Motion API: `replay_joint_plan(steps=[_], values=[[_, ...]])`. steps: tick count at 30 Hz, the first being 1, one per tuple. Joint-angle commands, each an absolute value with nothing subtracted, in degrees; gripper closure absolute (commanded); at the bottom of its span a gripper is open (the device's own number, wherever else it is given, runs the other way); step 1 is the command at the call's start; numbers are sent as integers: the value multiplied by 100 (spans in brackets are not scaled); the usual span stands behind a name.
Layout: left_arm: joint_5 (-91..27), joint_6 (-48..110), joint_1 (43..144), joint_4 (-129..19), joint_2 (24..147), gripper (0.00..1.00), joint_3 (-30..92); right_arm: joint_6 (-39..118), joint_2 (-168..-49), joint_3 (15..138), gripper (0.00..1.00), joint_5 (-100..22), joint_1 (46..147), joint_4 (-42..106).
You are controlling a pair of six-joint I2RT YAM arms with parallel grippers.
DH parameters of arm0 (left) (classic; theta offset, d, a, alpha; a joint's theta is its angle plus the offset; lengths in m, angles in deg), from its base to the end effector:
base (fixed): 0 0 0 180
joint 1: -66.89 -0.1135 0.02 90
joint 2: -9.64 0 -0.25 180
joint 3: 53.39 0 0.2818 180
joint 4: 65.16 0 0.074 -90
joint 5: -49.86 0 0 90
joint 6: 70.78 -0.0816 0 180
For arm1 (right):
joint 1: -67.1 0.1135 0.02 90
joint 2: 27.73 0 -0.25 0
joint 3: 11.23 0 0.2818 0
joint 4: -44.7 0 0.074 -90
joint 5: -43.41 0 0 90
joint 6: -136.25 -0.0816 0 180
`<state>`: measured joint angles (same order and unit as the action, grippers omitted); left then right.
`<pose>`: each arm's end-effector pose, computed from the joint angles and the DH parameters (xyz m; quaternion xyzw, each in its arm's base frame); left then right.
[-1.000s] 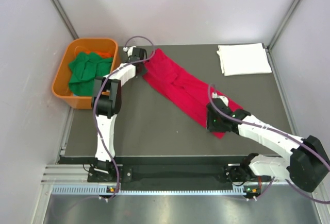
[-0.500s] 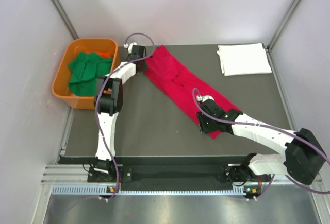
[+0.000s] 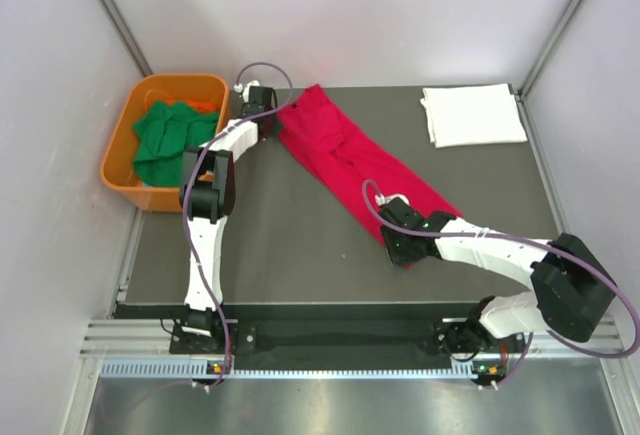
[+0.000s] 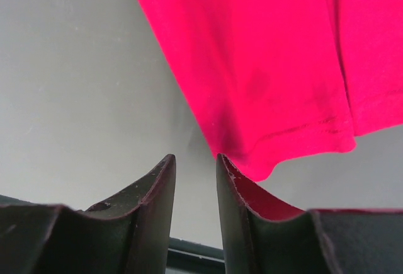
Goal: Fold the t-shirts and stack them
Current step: Fold the tshirt
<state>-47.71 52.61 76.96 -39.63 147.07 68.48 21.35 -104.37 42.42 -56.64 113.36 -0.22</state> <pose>0.5851 -0.0930 0.1052 -0.2103 0.8840 -0.0971 0.4060 0.2037 0.1922 0.1037 -0.1647 0.9639 0.0411 0.2052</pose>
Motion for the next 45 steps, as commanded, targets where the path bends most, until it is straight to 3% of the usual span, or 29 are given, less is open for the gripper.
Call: replay_joint_plan(steps=[1, 20, 26, 30, 37, 45], values=[[-4734, 5262, 7648, -4346, 14789, 100, 6824, 1945, -10446, 4404, 66, -5828, 11474, -125], [-4576, 5306, 7595, -4452, 14816, 100, 6754, 1804, -11043, 4580, 67, -6162, 11483, -293], [-4515, 5324, 7586, -4505, 14833, 100, 6763, 1734, -11122, 4562, 82, -6223, 11474, -337], [-4523, 5297, 7586, -4513, 14825, 100, 6815, 1725, -11166, 4580, 100, -6285, 11474, -337], [-4339, 5297, 7577, -4592, 14877, 100, 6859, 1664, -11044, 4588, 100, -5891, 11623, -301], [-4216, 5192, 7577, -4654, 15000, 100, 7000, 987, -11069, 4799, 100, -5565, 12571, -337]])
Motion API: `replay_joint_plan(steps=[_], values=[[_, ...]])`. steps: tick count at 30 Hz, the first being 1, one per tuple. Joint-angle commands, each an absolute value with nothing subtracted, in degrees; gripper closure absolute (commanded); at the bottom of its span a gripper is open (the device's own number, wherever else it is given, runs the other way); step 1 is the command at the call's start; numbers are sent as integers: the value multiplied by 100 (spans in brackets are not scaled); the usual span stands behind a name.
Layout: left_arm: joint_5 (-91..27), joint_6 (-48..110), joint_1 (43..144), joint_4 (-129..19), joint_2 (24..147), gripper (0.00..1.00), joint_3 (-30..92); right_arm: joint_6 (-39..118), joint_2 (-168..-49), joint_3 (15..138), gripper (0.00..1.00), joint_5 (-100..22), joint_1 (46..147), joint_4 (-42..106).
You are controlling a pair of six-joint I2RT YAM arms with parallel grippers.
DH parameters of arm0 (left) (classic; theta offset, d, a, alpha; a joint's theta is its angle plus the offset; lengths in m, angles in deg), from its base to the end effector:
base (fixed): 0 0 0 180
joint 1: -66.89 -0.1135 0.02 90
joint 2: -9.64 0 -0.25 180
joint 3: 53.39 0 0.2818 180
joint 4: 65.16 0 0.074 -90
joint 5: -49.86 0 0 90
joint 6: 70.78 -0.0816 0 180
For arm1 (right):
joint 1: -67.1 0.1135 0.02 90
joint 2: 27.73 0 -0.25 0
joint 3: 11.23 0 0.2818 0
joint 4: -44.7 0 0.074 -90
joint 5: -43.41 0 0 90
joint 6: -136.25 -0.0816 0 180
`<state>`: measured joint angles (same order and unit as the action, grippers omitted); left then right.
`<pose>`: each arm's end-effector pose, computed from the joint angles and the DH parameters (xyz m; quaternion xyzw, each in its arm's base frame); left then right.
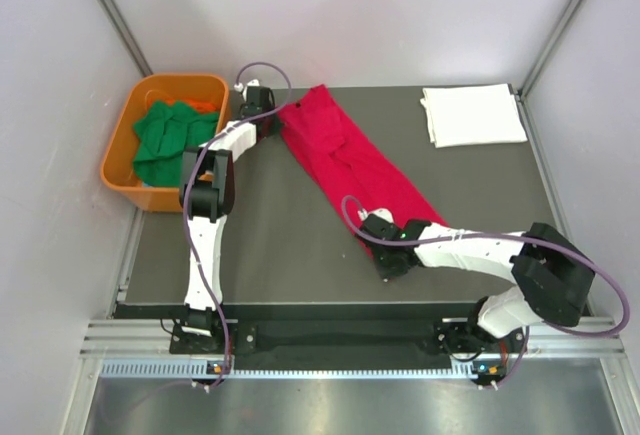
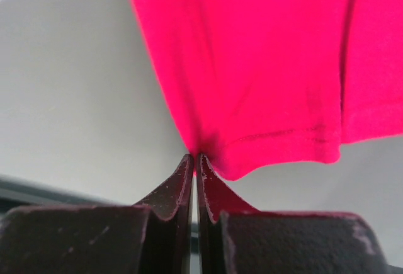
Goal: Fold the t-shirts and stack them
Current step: Fold the tshirt
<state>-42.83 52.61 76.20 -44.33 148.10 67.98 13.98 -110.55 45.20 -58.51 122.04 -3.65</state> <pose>0.5919 -0.0932 0.1009 -0.1974 0.8763 -0.1401 0.4164 0.1756 0.2209 0.0879 -0.1802 0.9693 0.0166 0.1666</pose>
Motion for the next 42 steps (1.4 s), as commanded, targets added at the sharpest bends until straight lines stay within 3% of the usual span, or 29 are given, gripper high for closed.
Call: replay_joint_plan(steps=[1, 11, 16, 33, 42], values=[[-4207, 5174, 7577, -4654, 15000, 100, 7009, 830, -11139, 4886, 100, -5556, 12668, -354], [-4216, 5069, 7560, -4523, 15079, 100, 7228, -41, -11386, 5168, 100, -5635, 13486, -372], [-3716, 5069, 7551, -4838, 15176, 100, 7334, -427, -11491, 5353, 100, -5635, 13583, -47], [-3934, 5719, 7551, -5243, 16283, 100, 8844, -736, -12774, 6925, 100, -5705, 13689, 41], [-3838, 5877, 7560, -5453, 16389, 100, 9074, -709, -13451, 7515, 100, -5503, 13671, 155]])
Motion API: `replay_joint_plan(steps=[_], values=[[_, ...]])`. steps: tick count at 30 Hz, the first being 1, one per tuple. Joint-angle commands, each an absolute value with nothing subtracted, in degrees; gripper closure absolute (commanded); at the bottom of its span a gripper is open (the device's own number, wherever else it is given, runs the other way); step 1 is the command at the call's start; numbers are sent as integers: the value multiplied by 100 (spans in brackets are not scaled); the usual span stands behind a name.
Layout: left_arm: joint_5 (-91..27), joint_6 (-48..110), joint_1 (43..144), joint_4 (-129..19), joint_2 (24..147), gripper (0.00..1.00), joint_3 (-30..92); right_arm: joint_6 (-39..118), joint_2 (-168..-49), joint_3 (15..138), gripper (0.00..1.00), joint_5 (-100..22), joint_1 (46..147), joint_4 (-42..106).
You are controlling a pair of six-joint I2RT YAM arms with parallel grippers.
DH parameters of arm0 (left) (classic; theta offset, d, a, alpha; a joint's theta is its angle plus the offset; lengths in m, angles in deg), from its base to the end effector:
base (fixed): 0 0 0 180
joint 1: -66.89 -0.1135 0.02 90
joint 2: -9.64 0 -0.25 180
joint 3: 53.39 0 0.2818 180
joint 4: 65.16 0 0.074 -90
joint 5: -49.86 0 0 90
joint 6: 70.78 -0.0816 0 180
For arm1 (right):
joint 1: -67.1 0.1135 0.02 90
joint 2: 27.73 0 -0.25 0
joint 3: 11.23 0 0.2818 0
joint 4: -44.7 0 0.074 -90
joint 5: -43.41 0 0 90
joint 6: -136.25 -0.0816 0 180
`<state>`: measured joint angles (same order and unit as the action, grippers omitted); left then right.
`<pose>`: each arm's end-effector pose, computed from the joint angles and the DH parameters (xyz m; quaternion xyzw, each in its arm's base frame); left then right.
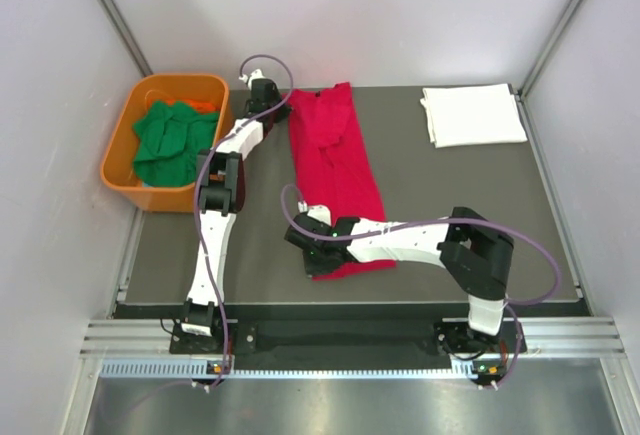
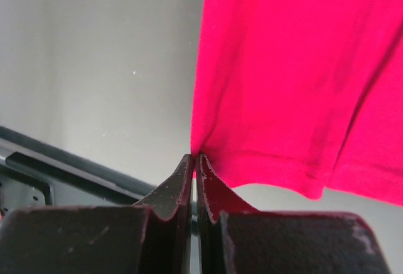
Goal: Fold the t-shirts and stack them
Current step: Fold the tshirt
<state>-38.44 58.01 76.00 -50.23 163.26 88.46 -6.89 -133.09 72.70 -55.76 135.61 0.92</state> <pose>0.6501 -0.1067 0.0972 -0.2105 0.8248 -0.2245 0.4744 0.1635 0.3798 0.1113 -0.1132 0.9671 0.1488 0.1725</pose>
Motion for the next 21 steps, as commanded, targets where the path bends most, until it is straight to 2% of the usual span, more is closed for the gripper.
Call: replay_joint_plan(steps=[1, 14, 20, 21], values=[[-3838, 5877, 7560, -5463, 16363, 100, 9074, -710, -13486, 7533, 100, -5442, 13662, 182], [-4303, 5350, 7568, -5480, 16407, 100, 9408, -1184, -13750, 7752, 100, -5688, 13619, 498], [-3840, 5455, 7560, -5612, 16433, 100, 9408, -1263, -13882, 7910, 98, -5564, 13557, 551], [-3777, 5455, 7560, -5508, 16416, 96, 9399, -1246, -13873, 7980, 96, -5582, 13548, 542]])
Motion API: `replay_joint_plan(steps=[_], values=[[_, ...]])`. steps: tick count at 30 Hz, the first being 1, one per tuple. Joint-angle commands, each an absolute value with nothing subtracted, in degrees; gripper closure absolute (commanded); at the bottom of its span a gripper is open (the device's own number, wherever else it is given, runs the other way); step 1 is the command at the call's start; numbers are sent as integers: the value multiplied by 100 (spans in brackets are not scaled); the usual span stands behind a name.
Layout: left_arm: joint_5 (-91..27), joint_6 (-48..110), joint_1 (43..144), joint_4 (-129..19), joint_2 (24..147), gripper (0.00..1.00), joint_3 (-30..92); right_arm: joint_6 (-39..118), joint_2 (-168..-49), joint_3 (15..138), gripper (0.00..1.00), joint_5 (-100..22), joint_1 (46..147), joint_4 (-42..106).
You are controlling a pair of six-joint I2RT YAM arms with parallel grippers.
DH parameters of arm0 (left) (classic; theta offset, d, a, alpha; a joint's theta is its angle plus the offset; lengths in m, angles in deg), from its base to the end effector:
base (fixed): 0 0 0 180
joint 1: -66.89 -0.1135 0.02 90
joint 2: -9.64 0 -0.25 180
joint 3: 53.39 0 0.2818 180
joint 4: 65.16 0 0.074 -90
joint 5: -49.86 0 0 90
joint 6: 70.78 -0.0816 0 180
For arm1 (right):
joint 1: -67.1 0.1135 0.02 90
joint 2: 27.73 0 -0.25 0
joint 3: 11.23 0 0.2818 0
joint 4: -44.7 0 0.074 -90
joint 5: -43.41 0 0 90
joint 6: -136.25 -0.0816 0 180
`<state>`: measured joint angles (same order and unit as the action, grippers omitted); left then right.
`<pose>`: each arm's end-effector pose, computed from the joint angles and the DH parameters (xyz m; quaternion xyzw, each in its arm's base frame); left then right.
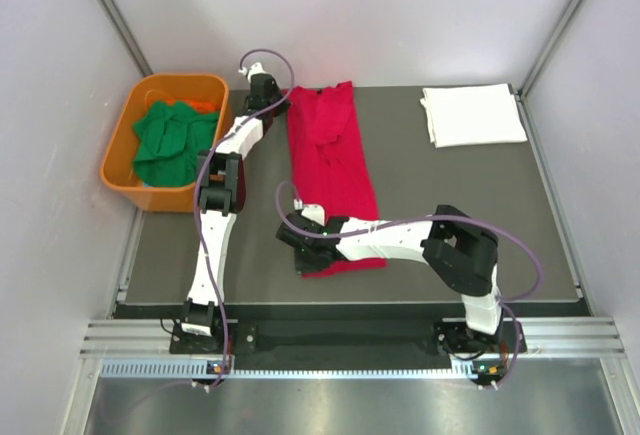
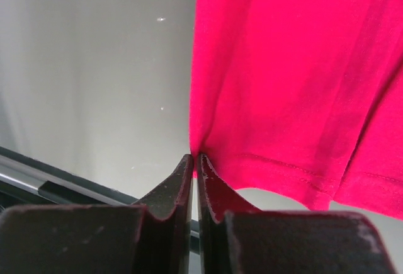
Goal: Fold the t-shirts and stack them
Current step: Fold the tshirt
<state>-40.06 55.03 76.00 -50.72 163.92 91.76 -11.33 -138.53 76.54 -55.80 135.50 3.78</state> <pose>0.6577 -0.1056 0.1151 -0.1928 0.8141 -0.2098 0.5060 0.1726 0.4006 0.0981 -0.0735 0.9685 0.1646 0.1717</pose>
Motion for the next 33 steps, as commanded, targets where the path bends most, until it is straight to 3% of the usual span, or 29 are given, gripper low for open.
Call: replay_joint_plan(steps=[1, 2, 5, 8, 12, 15, 24, 33], values=[[-3646, 5455, 7560, -5437, 16381, 88, 9373, -1159, -13865, 8016, 90, -5599, 13539, 507], [-3566, 5447, 7568, -5401, 16250, 77, 9234, -1106, -13804, 8060, 88, -5617, 13522, 437], [-3145, 5376, 7525, -5462, 15750, 59, 8585, -772, -13470, 8095, 76, -5573, 13461, 367], [-2838, 5455, 7437, -5525, 15345, 52, 8161, -341, -12943, 7850, 66, -5433, 13347, 306], [-2748, 5342, 7454, -5068, 14984, 50, 8055, 159, -12100, 7131, 61, -4961, 12881, 164], [-3020, 5218, 7463, -4839, 14397, 48, 7521, 598, -11249, 6401, 59, -4398, 11961, 130], [-3907, 4946, 7480, -3584, 13481, 47, 6948, 1558, -10622, 5143, 56, -3966, 10086, -346], [-3961, 4735, 7946, -3424, 11434, 48, 3953, 1734, -10955, 4606, 60, -3378, 9716, 164]])
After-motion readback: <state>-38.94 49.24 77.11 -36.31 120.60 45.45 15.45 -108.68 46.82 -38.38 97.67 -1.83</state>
